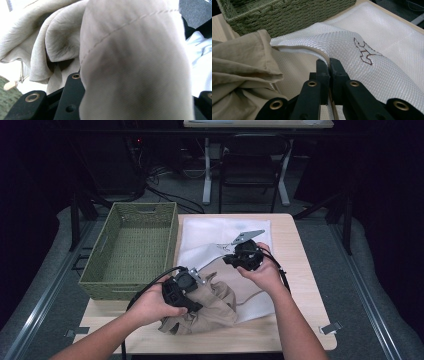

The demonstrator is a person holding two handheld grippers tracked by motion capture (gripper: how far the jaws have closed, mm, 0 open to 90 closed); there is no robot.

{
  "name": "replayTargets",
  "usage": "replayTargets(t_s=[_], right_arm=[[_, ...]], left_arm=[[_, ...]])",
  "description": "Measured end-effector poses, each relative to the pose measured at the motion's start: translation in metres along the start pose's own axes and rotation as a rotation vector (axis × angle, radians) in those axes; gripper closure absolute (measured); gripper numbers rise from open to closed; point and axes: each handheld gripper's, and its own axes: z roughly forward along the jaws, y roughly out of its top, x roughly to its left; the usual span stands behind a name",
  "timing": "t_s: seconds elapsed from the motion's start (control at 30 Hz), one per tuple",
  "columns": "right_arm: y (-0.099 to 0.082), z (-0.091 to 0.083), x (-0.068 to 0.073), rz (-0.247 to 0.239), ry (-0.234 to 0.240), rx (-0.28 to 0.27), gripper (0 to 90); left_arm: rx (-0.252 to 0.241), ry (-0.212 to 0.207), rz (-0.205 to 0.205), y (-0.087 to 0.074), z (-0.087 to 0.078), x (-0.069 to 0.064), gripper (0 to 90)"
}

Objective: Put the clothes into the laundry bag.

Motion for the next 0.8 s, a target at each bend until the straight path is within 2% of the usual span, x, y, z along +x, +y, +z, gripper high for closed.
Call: replayTargets(t_s=[0.23, 0.43, 0.8], right_arm=[[0.0, 0.0, 0.001, 0.002, 0.0, 0.002, 86.8], [0.0, -0.001, 0.001, 0.0, -0.001, -0.002, 86.8], [0.0, -0.001, 0.002, -0.002, -0.001, -0.001, 86.8]], left_arm=[[-0.008, 0.001, 0.0, 0.009, 0.007, 0.004, 63.3], [-0.016, 0.0, -0.022, 0.017, 0.016, 0.008, 63.3], [-0.017, -0.008, -0.034, 0.031, 0.034, 0.013, 63.3]])
